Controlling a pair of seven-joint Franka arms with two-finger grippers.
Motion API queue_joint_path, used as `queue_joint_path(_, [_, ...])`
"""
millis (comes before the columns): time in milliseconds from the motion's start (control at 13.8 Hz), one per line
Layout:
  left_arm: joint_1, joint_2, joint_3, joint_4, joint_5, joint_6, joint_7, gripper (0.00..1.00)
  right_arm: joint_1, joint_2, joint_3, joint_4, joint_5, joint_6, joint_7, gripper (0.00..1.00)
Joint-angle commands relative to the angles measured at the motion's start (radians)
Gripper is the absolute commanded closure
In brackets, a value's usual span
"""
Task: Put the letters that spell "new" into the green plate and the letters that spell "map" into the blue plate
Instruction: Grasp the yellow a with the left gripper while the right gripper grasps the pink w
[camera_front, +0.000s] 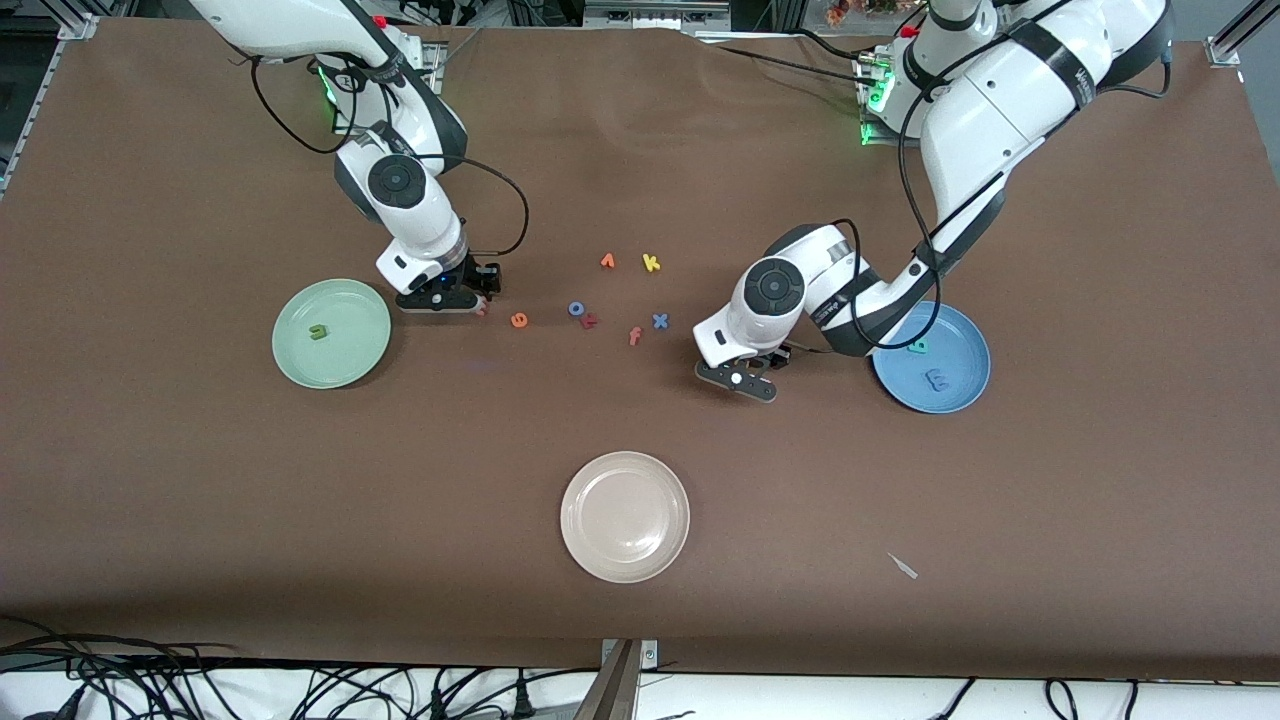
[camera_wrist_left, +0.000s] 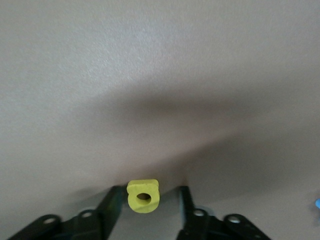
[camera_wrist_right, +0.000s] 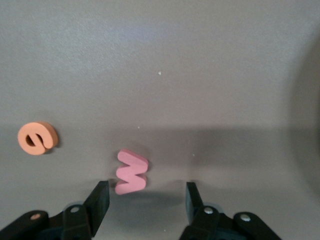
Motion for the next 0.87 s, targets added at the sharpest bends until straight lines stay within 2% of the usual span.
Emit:
queue_joint_path(0, [0.002, 0.008, 0.006, 0.010, 0.030, 0.012, 0.004, 0.95, 0.008, 0.041, -0.004, 0.045, -0.023, 0.016, 0.030, 0.30])
queue_joint_path(73, [0.008, 0.005, 0.004, 0.010, 0.030, 0.009, 0.004, 1.00, 0.009, 0.041, -0.005, 0.046, -0.026, 0.017, 0.035, 0.31])
queue_joint_path(218, [0.037, -0.018, -0.006, 0.010, 0.010, -0.008, 0.002, 1.00, 0.009, 0.047, -0.004, 0.046, -0.026, 0.025, 0.037, 0.36])
queue_joint_path(363, [0.098, -0.050, -0.063, 0.014, 0.009, -0.095, 0.004, 1.00, 0.011, 0.047, -0.005, 0.045, -0.029, 0.029, 0.037, 0.47])
queue_joint_path(435, [0.146, -0.063, -0.098, 0.014, 0.009, -0.129, 0.004, 1.00, 0.012, 0.047, -0.005, 0.045, -0.030, 0.029, 0.035, 0.55])
queue_joint_path(653, [0.325, -0.070, -0.239, 0.010, 0.009, -0.276, 0.112, 0.99, 0.018, 0.041, -0.011, 0.045, -0.036, 0.029, 0.035, 0.95])
queue_joint_path(725, [0.397, -0.070, -0.290, 0.004, 0.009, -0.315, 0.152, 0.99, 0.017, 0.032, -0.015, 0.045, -0.038, 0.026, 0.032, 1.00])
queue_joint_path(798, [0.466, -0.070, -0.336, -0.004, 0.010, -0.356, 0.174, 0.99, 0.017, 0.015, -0.036, 0.045, -0.041, 0.023, 0.023, 1.00])
